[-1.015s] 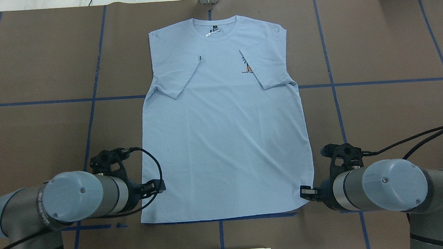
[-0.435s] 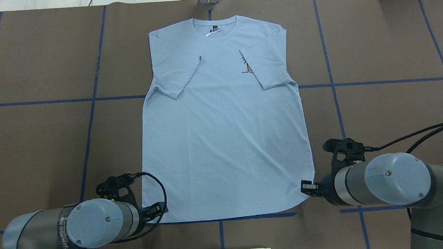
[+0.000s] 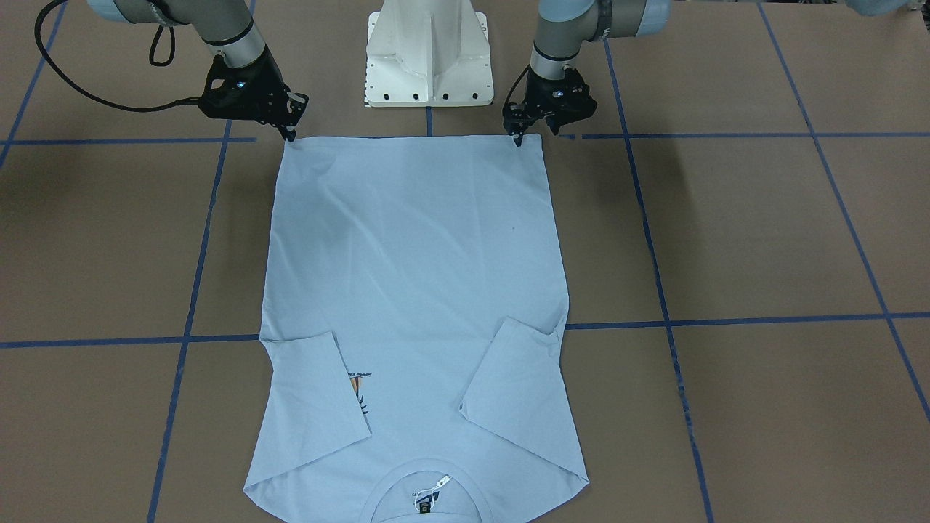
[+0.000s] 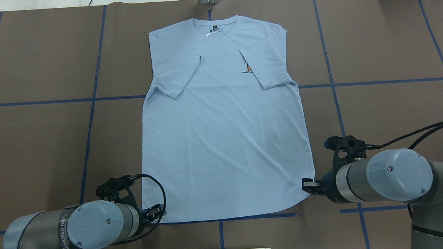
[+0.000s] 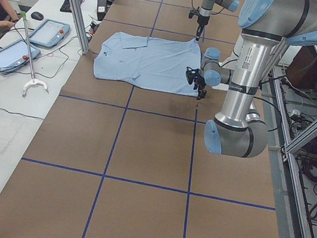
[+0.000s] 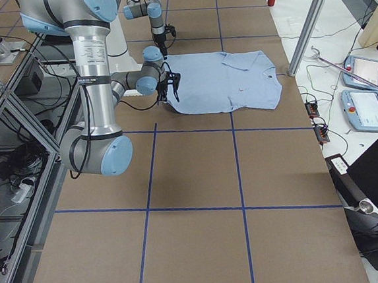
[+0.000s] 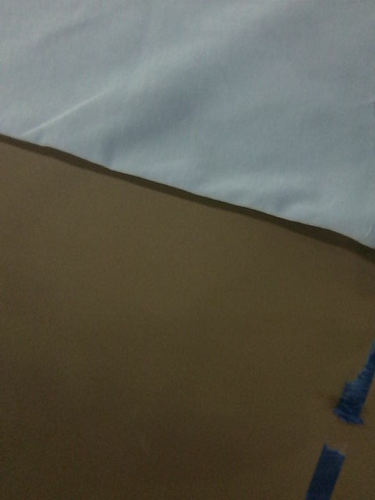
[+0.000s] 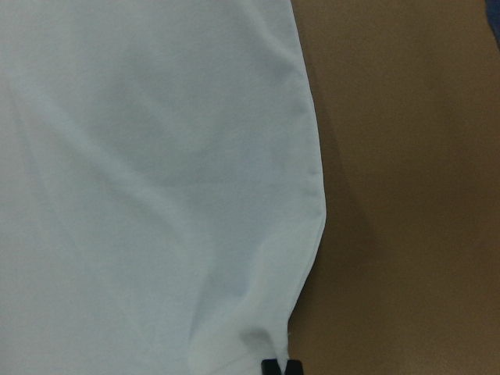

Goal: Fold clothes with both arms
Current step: 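Grasp the hem corners with both grippers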

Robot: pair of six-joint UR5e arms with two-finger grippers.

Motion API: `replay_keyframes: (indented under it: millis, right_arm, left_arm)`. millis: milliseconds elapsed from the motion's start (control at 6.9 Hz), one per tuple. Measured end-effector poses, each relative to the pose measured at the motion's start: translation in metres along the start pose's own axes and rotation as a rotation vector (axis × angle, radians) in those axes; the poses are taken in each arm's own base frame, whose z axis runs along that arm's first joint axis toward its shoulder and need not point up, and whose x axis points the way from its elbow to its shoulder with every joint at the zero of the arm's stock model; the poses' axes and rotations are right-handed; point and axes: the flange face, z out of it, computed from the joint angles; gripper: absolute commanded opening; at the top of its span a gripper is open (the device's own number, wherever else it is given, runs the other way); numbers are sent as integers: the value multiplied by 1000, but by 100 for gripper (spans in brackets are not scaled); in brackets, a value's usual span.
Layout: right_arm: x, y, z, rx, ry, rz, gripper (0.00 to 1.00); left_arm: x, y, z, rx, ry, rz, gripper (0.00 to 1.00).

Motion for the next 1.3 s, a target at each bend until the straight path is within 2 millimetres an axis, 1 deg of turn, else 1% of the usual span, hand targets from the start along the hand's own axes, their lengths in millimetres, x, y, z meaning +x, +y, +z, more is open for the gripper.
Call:
replay_keyframes:
  millis: [145,290,580,870,1015,1305]
  right_arm:
    - [0,-1,-1,-2,0,2,0]
    - [1,-2,-1,-5,0,4,0]
    - [1,-4,-2,-5,-1,7,0]
    - [3,-8,-4,-12,0,14,0]
    - [4,-10,-5,-16,1,20,0]
    - [5,-12,-6,-18,1,23,0]
  left_arm:
    - [0,0,0,0,-1,0,55]
    - [0,1,0,-1,-1,0,45]
    - [1,1,0,-2,-2,0,37]
    - [0,1,1,-1,-2,1,10]
    - [0,1,0,-2,-1,1,0]
    - [1,1,-3,-2,4,1,0]
